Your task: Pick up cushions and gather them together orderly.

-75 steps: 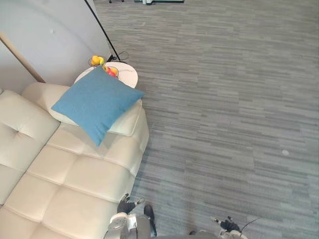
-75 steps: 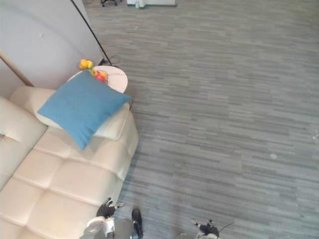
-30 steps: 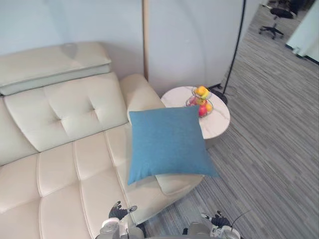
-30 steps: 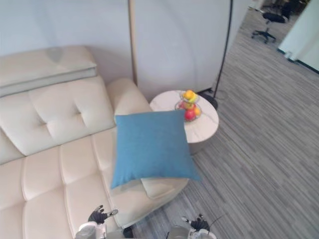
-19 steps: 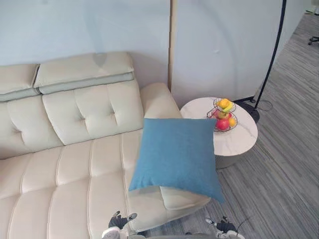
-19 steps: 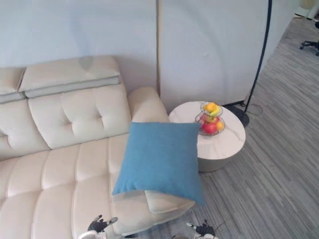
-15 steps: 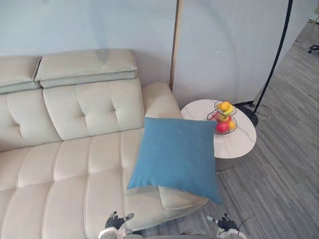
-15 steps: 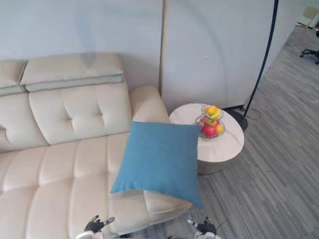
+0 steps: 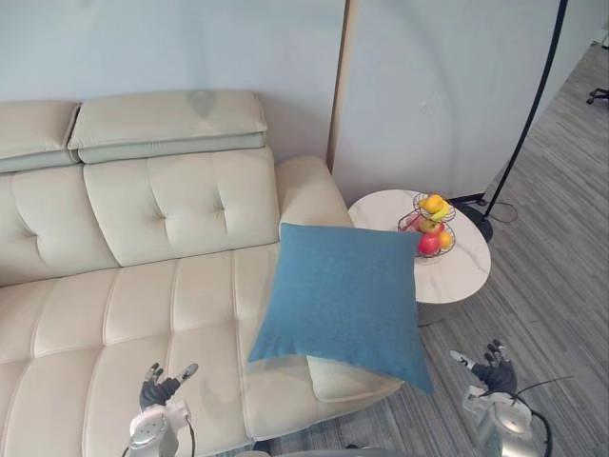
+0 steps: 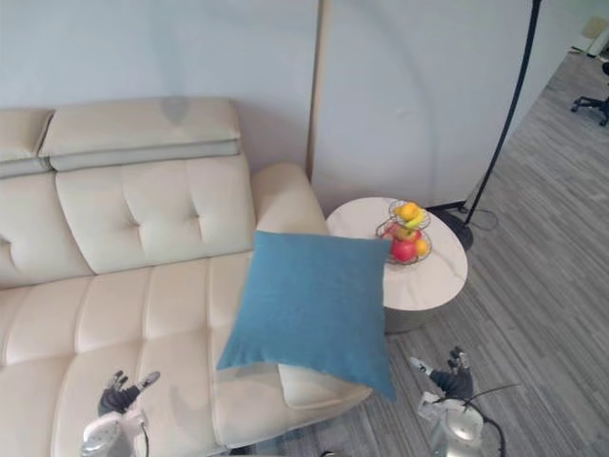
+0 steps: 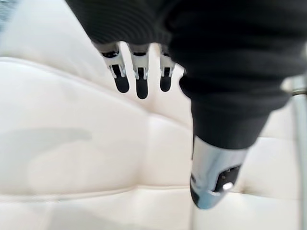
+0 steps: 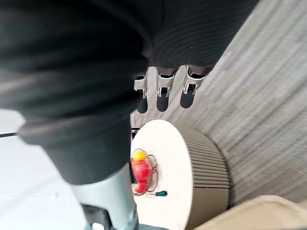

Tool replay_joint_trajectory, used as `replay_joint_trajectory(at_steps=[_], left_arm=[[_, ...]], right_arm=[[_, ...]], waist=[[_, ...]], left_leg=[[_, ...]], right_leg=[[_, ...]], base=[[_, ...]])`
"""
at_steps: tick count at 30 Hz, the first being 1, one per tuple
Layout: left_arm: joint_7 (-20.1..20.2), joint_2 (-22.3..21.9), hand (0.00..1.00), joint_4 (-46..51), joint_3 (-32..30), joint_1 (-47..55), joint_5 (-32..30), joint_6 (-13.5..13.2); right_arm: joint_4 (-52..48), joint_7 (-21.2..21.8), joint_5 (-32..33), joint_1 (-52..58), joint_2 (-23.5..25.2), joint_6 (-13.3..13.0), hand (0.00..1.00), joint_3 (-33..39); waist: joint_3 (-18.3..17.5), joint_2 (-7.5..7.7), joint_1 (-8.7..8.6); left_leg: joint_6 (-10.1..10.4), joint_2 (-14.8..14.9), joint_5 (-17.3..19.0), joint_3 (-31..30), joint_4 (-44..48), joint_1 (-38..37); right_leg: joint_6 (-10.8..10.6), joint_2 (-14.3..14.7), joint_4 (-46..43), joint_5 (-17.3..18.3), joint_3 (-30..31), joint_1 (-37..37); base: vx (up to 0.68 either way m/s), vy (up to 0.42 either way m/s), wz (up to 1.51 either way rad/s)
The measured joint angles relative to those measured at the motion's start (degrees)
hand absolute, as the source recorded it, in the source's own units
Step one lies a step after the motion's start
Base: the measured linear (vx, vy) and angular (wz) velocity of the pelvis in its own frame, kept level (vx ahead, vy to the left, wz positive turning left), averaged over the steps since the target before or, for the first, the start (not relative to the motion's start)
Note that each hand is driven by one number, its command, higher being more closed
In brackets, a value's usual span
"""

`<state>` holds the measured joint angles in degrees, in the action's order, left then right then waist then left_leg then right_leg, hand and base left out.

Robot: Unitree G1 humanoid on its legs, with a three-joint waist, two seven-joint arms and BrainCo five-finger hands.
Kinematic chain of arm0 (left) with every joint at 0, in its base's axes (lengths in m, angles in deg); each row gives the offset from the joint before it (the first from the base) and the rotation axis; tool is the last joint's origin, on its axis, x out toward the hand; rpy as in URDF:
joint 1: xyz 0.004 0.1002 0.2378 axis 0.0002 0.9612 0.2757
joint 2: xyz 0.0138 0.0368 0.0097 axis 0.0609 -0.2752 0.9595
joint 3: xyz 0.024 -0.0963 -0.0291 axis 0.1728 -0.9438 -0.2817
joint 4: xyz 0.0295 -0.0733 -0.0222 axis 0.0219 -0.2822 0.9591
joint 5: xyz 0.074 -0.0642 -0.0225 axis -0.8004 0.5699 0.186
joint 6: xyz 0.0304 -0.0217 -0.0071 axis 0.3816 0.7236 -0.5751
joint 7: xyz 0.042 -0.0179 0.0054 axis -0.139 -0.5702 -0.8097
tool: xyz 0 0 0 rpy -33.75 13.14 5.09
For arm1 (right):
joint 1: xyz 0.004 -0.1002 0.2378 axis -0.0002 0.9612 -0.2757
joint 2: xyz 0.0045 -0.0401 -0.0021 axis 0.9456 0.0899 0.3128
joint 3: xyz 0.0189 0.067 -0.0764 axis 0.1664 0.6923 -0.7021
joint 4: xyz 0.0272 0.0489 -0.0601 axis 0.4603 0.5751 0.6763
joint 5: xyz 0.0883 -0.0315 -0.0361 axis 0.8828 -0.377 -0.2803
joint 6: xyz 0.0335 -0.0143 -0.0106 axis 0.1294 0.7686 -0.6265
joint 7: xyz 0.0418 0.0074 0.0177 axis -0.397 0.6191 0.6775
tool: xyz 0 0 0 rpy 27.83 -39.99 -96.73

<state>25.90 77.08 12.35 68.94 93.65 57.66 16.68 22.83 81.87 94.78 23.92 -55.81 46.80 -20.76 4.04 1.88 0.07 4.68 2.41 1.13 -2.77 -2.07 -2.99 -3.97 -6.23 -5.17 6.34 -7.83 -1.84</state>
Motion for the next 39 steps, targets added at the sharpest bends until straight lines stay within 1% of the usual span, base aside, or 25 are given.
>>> replay_joint_trajectory(at_steps=[3, 4, 5, 8, 10, 13, 14, 16, 18, 20, 21, 23, 27, 29, 30, 31, 36, 37, 39], left_arm=[[-0.5, 1.6, 0.0, 0.8, 0.0, -2.0, 1.6, 0.0], [-0.9, 2.5, 0.0, 1.8, 0.3, -4.1, 2.0, 0.0], [-1.1, 2.7, 0.0, 1.9, 0.6, -4.7, 2.0, -0.1], [-1.7, 4.2, 0.0, 3.4, 4.4, -10.9, 2.7, -0.2], [-2.1, 4.1, 0.0, 3.6, 7.4, -14.3, 3.4, -0.2], [-3.0, 3.8, 0.0, 3.5, 12.7, -21.9, 4.3, -0.7], [-3.4, 3.7, 0.0, 3.4, 13.6, -23.5, 4.3, -0.9], [-4.0, 3.2, 0.0, 2.8, 15.6, -28.4, 4.3, -1.2], [-4.4, 1.8, 0.0, 0.9, 17.9, -34.3, 4.3, -1.2], [-5.2, 0.2, 0.0, -0.3, 19.8, -37.3, 4.3, -1.1], [-5.2, -0.7, 0.0, -0.8, 20.7, -38.5, 4.3, -1.1], [-5.3, -1.7, 0.0, -2.5, 22.2, -40.3, 4.3, -1.1], [-5.4, -3.4, 0.0, -6.5, 25.6, -45.8, 3.8, -0.7], [-6.3, -4.0, 0.0, -9.1, 26.0, -48.3, 3.2, -0.5], [-7.2, -4.2, 0.0, -10.7, 26.0, -49.8, 2.6, 0.1], [-7.7, -4.2, 0.0, -11.5, 25.8, -50.6, 2.0, 0.2], [-9.2, -3.9, 0.0, -12.3, 25.4, -51.9, 2.0, 0.4], [-9.2, -3.8, 1.0, -12.3, 25.4, -51.9, 2.0, 0.4], [-9.2, -3.6, 1.0, -12.3, 25.4, -52.1, 2.1, 0.5]], right_arm=[[0.0, -0.1, 0.5, -2.3, -2.5, 0.0, 0.0, 0.0], [0.0, -0.1, 0.8, -4.5, -3.6, -0.1, 0.0, -0.3], [0.0, -0.1, 0.9, -5.1, -3.9, -0.1, 0.0, -0.2], [0.0, -0.8, 2.6, -9.8, -5.1, -0.1, 0.0, -1.4], [-0.6, -1.4, 4.3, -12.8, -5.2, -0.1, 0.0, -3.0], [-3.6, -2.2, 6.0, -17.5, -5.2, -0.1, 0.0, -6.9], [-4.1, -2.4, 6.7, -18.4, -5.2, -0.2, 0.0, -7.5], [-4.2, -2.9, 7.1, -21.4, -5.2, -0.2, 0.0, -9.1], [-4.2, -3.9, 7.2, -24.0, -5.1, -0.1, 0.0, -11.6], [-4.2, -4.5, 8.1, -25.2, -4.4, -0.1, 0.0, -13.5], [-4.2, -4.6, 8.9, -26.0, -3.7, 0.0, 0.0, -14.0], [-4.2, -5.4, 9.2, -28.1, -2.6, 0.0, 0.0, -15.7], [-4.0, -7.0, 9.3, -34.6, -1.0, 0.0, 0.0, -18.9], [-3.3, -7.6, 9.3, -37.9, -1.0, 0.0, 0.0, -20.9], [-2.2, -8.1, 9.2, -40.8, -0.9, 0.0, 0.0, -22.5], [-1.4, -8.3, 9.2, -42.5, -0.8, -0.1, 0.0, -23.5], [1.0, -9.2, 9.2, -48.8, -0.8, -0.1, 0.0, -26.8], [1.1, -9.2, 9.2, -49.4, -0.8, -0.1, 1.0, -27.1], [1.1, -9.2, 8.9, -50.5, -0.8, -0.1, 1.0, -27.9]], waist=[[0.5, -0.53, 0.02], [1.9, -0.76, -0.01], [2.2, -0.8, -0.02], [4.9, -0.7, 0.4], [6.3, -0.67, 0.59], [7.9, -0.52, 0.83], [8.5, -0.48, 1.05], [10.0, -0.41, 1.4], [12.0, -0.76, 1.34], [12.7, -0.75, 0.98], [12.8, -0.7, 0.88], [13.3, -0.73, 0.81], [14.8, -0.69, 0.57], [15.2, -0.63, 0.44], [15.2, -0.69, 0.39], [15.6, -0.93, 0.4], [16.0, -1.01, 0.46], [16.0, -1.02, 0.47], [16.0, -1.04, 0.45]], left_leg=[[-0.1, 0.0, -0.1, -0.3, 0.1, 1.3], [-0.1, 0.0, -0.6, -0.6, 0.3, 2.4], [-0.1, 0.0, -0.7, -0.8, 0.3, 3.0], [0.1, 0.1, -2.1, -1.2, 1.2, 7.6], [0.1, -0.1, -2.2, -1.0, 2.4, 9.9], [0.2, -0.2, -2.2, -0.1, 6.0, 16.2], [0.2, -0.2, -2.1, 0.2, 6.8, 17.3], [0.2, -0.2, -2.0, 0.9, 8.8, 20.4], [-0.2, 0.8, -1.0, 2.7, 11.1, 24.1], [-0.2, 2.2, -1.1, 5.9, 12.3, 26.2], [-0.6, 2.4, -1.6, 6.5, 12.4, 27.1], [-0.1, 2.6, -2.5, 7.3, 12.4, 27.9], [-0.1, 3.1, -2.8, 8.8, 13.1, 30.8], [0.0, 3.4, -3.1, 9.5, 13.2, 32.0], [0.1, 3.8, -3.3, 10.1, 13.2, 32.9], [0.2, 4.1, -3.4, 10.1, 13.1, 33.1], [0.8, 5.1, -4.5, 10.0, 11.8, 34.3], [0.9, 5.2, -4.8, 9.9, 11.3, 34.3], [0.9, 5.2, -5.8, 9.7, 9.8, 33.9]], right_leg=[[0.2, 0.1, 0.3, -0.3, -0.4, 0.8], [0.3, 0.1, 0.1, -0.6, -0.7, 1.8], [0.3, 0.1, 0.0, -0.7, -0.7, 2.3], [0.4, -0.2, -3.1, -0.8, -0.8, 7.5], [0.8, -0.5, -5.7, -0.5, -0.3, 10.5], [1.1, -1.1, -10.9, 0.0, 0.8, 18.0], [1.2, -1.2, -11.7, 0.1, 1.1, 19.2], [1.3, -1.4, -13.5, 0.5, 1.7, 22.3], [1.3, -1.6, -15.3, 0.5, 1.2, 25.3], [1.5, -1.6, -16.3, 0.4, 0.8, 27.1], [1.5, -1.6, -16.7, 0.4, 0.9, 28.2], [1.7, -1.6, -16.7, 0.1, 1.2, 29.3], [1.8, -1.1, -16.4, -1.2, 2.6, 32.6], [1.9, -0.8, -16.3, -1.8, 3.2, 34.1], [2.1, -0.4, -15.8, -2.5, 3.6, 35.2], [2.2, 0.0, -15.2, -2.9, 3.7, 35.3], [2.9, 1.1, -14.0, -3.9, 3.4, 36.5], [2.9, 1.2, -13.8, -4.1, 3.3, 36.5], [3.1, 1.3, -13.5, -4.2, 2.9, 36.6]], base=[[-0.01, -0.007, 0.08], [-0.05, -0.01, 0.1], [-0.06, -0.011, 0.13], [-0.08, -0.006, 0.12], [-0.11, 0.0, -0.02], [-0.15, -0.016, -0.07], [-0.16, -0.035, -0.15], [-0.16, -0.025, -0.08], [-0.2, -0.01, 0.07], [-0.14, -0.012, 0.11], [-0.05, -0.004, 0.05], [-0.02, 0.004, -0.06], [-0.01, 0.006, -0.17], [-0.01, -0.012, -0.24], [-0.01, -0.028, -0.24], [-0.01, -0.041, -0.2], [-0.01, -0.041, -0.03], [0.0, -0.03, 0.03], [0.0, -0.031, 0.06]])
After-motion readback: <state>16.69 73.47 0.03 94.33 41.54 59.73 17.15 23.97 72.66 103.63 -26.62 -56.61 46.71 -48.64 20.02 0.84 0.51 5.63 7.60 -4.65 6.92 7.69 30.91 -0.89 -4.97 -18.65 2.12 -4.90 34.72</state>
